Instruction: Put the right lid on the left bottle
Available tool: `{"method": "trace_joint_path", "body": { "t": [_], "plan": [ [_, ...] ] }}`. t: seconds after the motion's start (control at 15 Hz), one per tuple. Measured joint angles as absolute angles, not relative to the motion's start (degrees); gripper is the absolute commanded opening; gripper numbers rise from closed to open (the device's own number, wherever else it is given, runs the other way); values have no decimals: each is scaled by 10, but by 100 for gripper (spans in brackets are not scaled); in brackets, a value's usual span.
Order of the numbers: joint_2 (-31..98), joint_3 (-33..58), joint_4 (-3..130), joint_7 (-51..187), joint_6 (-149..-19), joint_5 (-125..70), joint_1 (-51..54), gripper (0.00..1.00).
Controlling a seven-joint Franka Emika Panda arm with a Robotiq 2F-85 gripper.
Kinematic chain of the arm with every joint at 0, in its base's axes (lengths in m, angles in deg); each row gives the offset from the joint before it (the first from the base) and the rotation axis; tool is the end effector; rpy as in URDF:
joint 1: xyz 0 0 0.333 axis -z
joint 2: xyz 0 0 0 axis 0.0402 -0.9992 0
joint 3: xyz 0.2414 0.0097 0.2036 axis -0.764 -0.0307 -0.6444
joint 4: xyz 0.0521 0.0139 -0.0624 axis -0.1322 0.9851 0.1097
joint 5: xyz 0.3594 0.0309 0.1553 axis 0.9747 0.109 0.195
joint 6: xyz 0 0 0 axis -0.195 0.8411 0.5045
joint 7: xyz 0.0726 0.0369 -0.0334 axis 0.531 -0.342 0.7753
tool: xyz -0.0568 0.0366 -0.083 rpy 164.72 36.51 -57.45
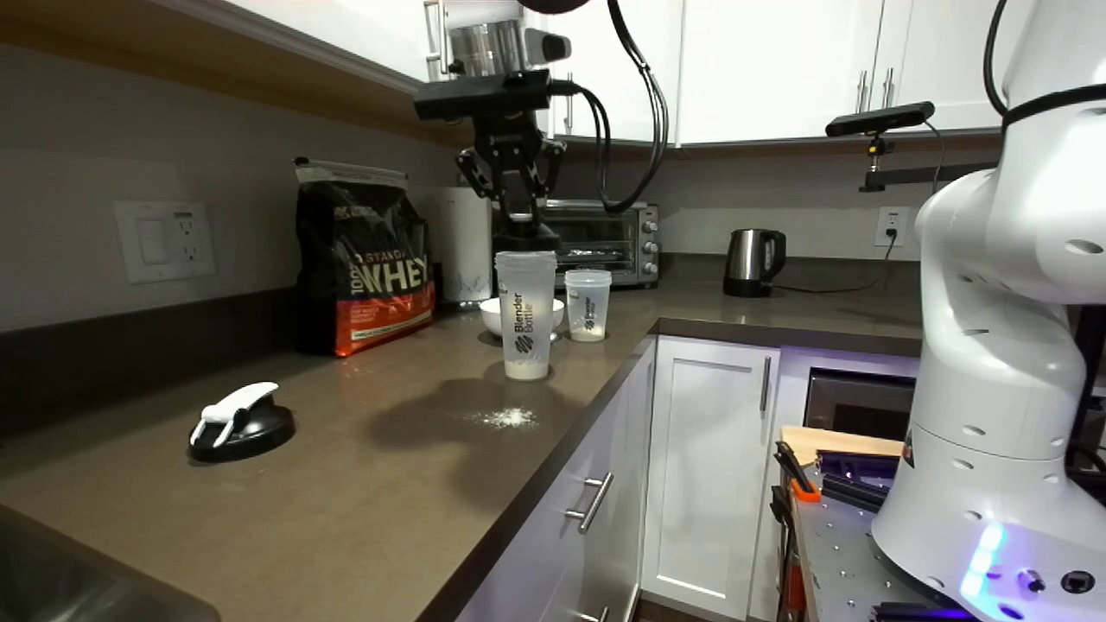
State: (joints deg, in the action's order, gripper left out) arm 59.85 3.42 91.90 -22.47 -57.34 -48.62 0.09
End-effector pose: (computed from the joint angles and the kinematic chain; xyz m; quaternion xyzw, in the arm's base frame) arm 0.4993 0.0328 0.4926 0.7501 -0.6287 0.1426 0.1476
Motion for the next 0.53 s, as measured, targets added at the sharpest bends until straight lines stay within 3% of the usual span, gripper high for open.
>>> {"method": "trace_joint_path", "body": {
  "t": [0.53],
  "plan": [
    [582,40,918,-225,-592,-501,8,13]
  ]
}}
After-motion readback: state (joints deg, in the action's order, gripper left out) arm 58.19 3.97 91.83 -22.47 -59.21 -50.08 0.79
